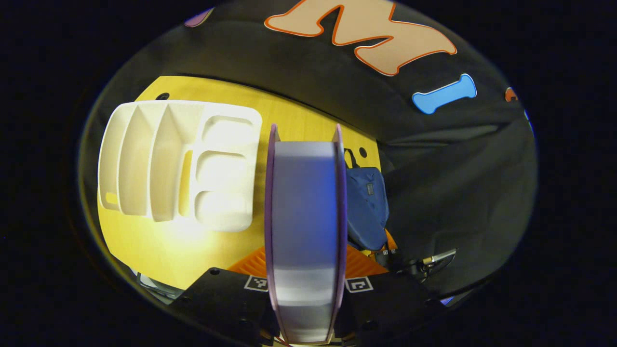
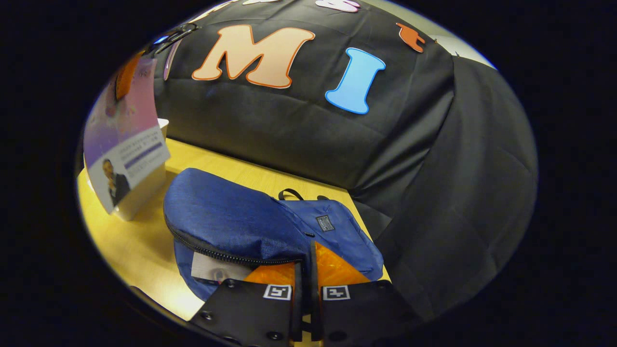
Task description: Open the schoolbag, grab two books from the bookshelf and put them into the schoolbag.
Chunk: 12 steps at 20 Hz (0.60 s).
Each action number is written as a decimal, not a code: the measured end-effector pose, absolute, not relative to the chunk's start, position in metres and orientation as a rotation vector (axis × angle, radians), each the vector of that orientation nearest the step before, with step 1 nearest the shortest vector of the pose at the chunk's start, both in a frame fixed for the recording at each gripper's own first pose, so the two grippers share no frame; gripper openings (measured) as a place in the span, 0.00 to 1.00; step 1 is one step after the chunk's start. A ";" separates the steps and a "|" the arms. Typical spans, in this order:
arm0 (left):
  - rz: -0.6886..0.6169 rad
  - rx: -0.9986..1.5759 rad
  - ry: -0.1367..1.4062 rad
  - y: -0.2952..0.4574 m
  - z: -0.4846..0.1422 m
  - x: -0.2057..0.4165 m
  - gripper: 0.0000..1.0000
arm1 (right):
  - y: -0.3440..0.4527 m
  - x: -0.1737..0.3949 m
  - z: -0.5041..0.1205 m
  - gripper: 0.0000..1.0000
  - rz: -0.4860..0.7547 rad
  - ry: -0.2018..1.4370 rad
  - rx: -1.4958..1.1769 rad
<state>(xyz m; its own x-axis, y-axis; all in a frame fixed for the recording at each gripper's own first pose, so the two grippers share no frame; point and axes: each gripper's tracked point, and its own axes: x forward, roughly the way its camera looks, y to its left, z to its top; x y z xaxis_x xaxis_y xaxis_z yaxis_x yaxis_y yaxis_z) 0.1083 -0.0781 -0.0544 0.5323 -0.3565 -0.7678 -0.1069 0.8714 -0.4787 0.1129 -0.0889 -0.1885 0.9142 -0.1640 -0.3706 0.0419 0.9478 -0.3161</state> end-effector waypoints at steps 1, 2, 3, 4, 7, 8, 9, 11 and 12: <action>-0.159 -0.522 1.003 -0.086 -0.064 0.115 0.40 | -0.090 0.115 -0.187 0.10 -0.105 0.402 -0.297; -0.159 -0.530 1.001 -0.094 -0.076 0.121 0.39 | -0.090 0.115 -0.187 0.10 -0.103 0.400 -0.288; -0.159 -0.546 0.999 -0.103 -0.087 0.127 0.39 | -0.091 0.116 -0.185 0.10 -0.101 0.398 -0.278; -0.161 -0.570 1.000 -0.112 -0.095 0.131 0.39 | -0.093 0.117 -0.183 0.10 -0.100 0.394 -0.267; -0.191 -0.654 0.982 -0.135 -0.119 0.140 0.40 | -0.096 0.117 -0.179 0.12 -0.095 0.383 -0.235; -0.209 -0.685 0.971 -0.145 -0.124 0.144 0.39 | -0.097 0.118 -0.179 0.12 -0.090 0.381 -0.231; -0.243 -0.716 0.959 -0.156 -0.129 0.147 0.41 | -0.098 0.119 -0.179 0.10 -0.086 0.379 -0.229; -0.312 -0.786 0.940 -0.176 -0.138 0.149 0.40 | -0.097 0.121 -0.178 0.10 -0.075 0.375 -0.225; -0.332 -0.829 0.934 -0.183 -0.143 0.152 0.40 | -0.097 0.121 -0.178 0.12 -0.069 0.373 -0.226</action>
<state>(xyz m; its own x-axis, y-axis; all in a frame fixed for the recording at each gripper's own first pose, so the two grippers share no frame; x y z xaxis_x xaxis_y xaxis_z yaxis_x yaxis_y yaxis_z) 0.1516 -0.1832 -0.1428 0.5734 -0.5832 -0.5754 -0.0892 0.6537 -0.7515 0.1211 -0.0969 -0.1779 0.9293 -0.1083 -0.3532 0.0252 0.9725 -0.2317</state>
